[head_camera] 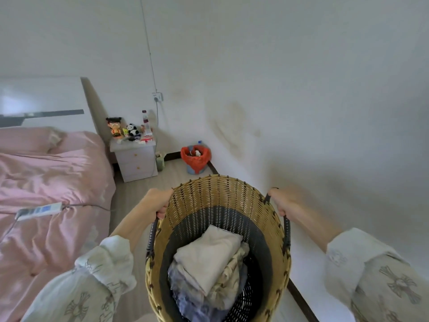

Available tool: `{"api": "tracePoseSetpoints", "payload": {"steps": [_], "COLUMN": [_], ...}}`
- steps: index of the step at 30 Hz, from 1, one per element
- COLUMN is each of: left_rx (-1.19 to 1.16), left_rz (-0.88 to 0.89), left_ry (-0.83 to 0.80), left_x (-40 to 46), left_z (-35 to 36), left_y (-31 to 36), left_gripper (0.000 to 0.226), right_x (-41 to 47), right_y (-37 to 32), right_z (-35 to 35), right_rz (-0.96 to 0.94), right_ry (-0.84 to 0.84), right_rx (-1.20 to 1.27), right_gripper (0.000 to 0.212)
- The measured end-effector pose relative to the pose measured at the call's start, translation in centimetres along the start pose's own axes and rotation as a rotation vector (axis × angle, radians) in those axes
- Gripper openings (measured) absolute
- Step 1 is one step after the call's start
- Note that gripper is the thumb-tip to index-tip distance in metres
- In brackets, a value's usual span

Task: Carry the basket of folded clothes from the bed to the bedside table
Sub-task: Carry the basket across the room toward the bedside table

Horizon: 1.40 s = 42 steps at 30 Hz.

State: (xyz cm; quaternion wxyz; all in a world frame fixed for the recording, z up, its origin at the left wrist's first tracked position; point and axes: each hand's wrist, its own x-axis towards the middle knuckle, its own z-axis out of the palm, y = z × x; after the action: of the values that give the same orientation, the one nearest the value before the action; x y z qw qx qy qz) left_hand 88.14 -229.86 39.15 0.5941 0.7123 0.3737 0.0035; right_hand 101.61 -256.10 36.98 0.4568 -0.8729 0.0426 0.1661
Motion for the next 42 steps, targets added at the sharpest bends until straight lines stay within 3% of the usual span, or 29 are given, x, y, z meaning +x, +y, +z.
{"api": "tracePoseSetpoints", "payload": {"steps": [3,4,5,9,19,31,42], "left_rx": [-0.039,-0.058,-0.084,-0.145,-0.213,-0.181,-0.220], "left_rz": [-0.010,-0.011,-0.022,-0.066,-0.130,-0.187,-0.246], "left_ry": [0.040,0.061,0.086,0.152,0.252,0.249,0.350], "left_x": [4.6,6.1,8.0,13.3,28.3,51.5,70.0], "left_z": [0.7,0.9,1.4,2.5,1.7,-4.1,-9.5], "left_y": [1.9,2.4,3.1,5.2,11.5,19.2,26.6], "left_gripper": [0.037,0.037,0.037,0.038,0.036,0.037,0.040], "right_x": [6.3,8.1,10.5,18.1,34.7,53.9,70.9], "right_y": [-2.9,-4.2,-5.5,-9.5,-19.4,-31.4,-44.4], "right_z": [0.3,0.5,0.7,1.2,6.1,17.0,27.3], "right_rz": [-0.021,-0.031,-0.049,-0.091,-0.151,-0.090,-0.146], "right_ry": [-0.033,-0.062,-0.091,-0.100,-0.181,-0.208,-0.319], "right_rx": [0.006,-0.024,-0.019,-0.059,-0.147,-0.127,-0.214], "right_gripper": [0.051,0.011,0.005,0.034,0.030,0.031,0.035]}}
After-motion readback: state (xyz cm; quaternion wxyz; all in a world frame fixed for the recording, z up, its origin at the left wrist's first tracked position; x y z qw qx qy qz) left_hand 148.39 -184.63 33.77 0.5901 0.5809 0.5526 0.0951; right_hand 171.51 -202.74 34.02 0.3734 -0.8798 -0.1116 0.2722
